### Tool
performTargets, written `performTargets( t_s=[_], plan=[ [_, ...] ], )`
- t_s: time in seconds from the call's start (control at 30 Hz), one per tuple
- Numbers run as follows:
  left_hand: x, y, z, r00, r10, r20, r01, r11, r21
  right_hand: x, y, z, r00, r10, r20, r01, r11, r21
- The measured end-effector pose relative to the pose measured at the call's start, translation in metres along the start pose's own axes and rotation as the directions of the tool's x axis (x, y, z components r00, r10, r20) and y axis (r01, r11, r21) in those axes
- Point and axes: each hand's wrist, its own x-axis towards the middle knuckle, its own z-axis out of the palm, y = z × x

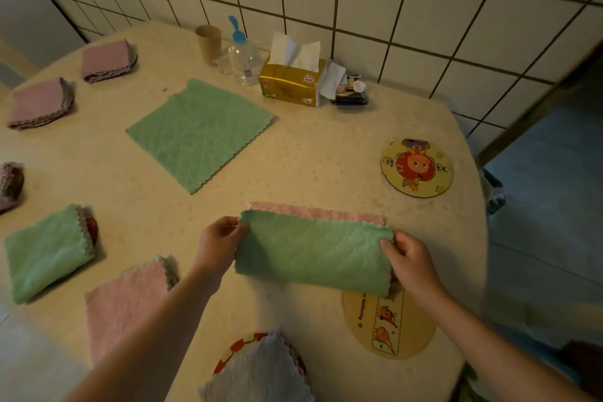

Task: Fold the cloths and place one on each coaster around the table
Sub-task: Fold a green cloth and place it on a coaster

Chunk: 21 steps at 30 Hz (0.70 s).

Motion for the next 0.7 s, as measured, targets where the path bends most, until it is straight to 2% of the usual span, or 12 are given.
performTargets(
  t_s=[0.23, 0.37, 0.7],
  plan=[
    [0.045, -0.001, 0.017, 1.0, 0.013, 0.006, -0.014, 0.993, 0.12, 0.03, 0.009, 0.008, 0.995, 0.079, -0.056, -0.081, 0.996, -0.034],
    [0.058, -0.008, 0.02, 1.0, 0.004, -0.03, 0.003, 0.966, 0.259, 0.04, 0.016, 0.011, 0.992, 0.093, -0.08, -0.099, 0.992, -0.074],
    [0.041, -0.018, 0.023, 0.989, 0.071, -0.127, -0.029, 0.952, 0.304, 0.039, -0.003, 0.009, 0.985, 0.157, -0.069, -0.165, 0.977, -0.134]
  ],
)
